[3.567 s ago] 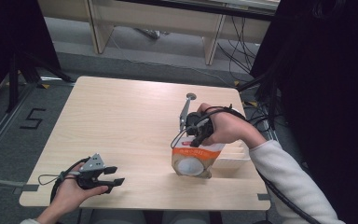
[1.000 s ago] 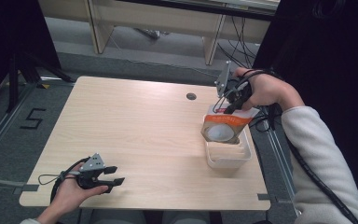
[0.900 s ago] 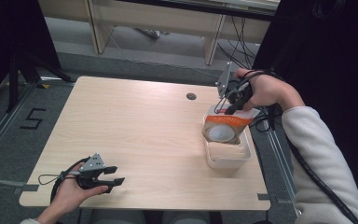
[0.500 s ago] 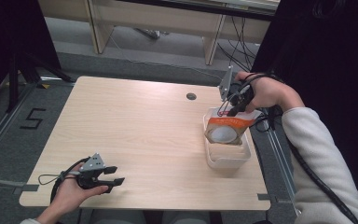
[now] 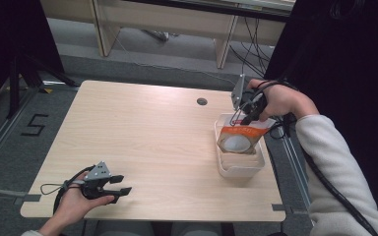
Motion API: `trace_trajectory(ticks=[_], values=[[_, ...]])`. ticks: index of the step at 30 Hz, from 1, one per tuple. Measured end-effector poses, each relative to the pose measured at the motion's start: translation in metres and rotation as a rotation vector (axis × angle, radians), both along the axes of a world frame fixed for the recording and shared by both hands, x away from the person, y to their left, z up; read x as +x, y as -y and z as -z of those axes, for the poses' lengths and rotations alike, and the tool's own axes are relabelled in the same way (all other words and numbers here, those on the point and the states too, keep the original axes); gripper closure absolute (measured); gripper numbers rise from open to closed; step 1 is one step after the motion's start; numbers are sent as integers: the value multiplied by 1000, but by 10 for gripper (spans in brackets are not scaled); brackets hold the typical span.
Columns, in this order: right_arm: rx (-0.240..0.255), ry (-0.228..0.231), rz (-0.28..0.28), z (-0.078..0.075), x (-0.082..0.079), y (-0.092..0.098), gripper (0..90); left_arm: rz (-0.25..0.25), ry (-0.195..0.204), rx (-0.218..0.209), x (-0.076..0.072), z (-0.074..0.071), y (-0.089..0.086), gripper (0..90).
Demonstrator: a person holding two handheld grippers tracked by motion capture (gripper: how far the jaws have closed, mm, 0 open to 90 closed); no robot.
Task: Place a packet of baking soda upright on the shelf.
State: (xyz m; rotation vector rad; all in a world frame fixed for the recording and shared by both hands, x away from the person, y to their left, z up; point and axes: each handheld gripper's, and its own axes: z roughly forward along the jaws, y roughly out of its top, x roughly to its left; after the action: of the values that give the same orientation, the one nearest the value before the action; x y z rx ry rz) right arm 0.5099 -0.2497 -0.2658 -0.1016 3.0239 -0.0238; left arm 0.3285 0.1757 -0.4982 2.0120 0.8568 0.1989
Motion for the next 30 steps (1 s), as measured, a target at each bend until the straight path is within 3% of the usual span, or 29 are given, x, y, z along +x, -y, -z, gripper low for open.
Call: trace_trajectory(ticks=[1,5,6,8,11,12,13,15,20,22,25,30], values=[[-12,4,-22,0,2,1,900,1,-1,3,0,0,0,439],[-10,-7,-4,2,2,2,900,3,1,5,0,0,0,439],[-2,1,-55,3,5,2,900,0,0,0,0,0,0,439],[-11,-6,0,4,2,3,900,0,0,0,0,0,0,439],[-24,-6,17,5,1,5,900,6,7,7,0,0,0,439],[-21,-11,19,6,1,5,900,0,-2,3,0,0,0,439],[-27,-17,-22,6,4,5,900,1,-2,4,0,0,0,439],[-26,-7,19,7,2,6,900,1,-2,4,0,0,0,439],[-30,-15,-12,9,4,7,900,3,3,5,0,0,0,439],[-38,-5,11,9,2,7,900,1,-1,3,0,0,0,439],[-32,-13,-15,10,4,7,900,0,1,0,0,0,0,439],[-42,-10,2,12,3,8,900,0,-2,4,0,0,0,439]])
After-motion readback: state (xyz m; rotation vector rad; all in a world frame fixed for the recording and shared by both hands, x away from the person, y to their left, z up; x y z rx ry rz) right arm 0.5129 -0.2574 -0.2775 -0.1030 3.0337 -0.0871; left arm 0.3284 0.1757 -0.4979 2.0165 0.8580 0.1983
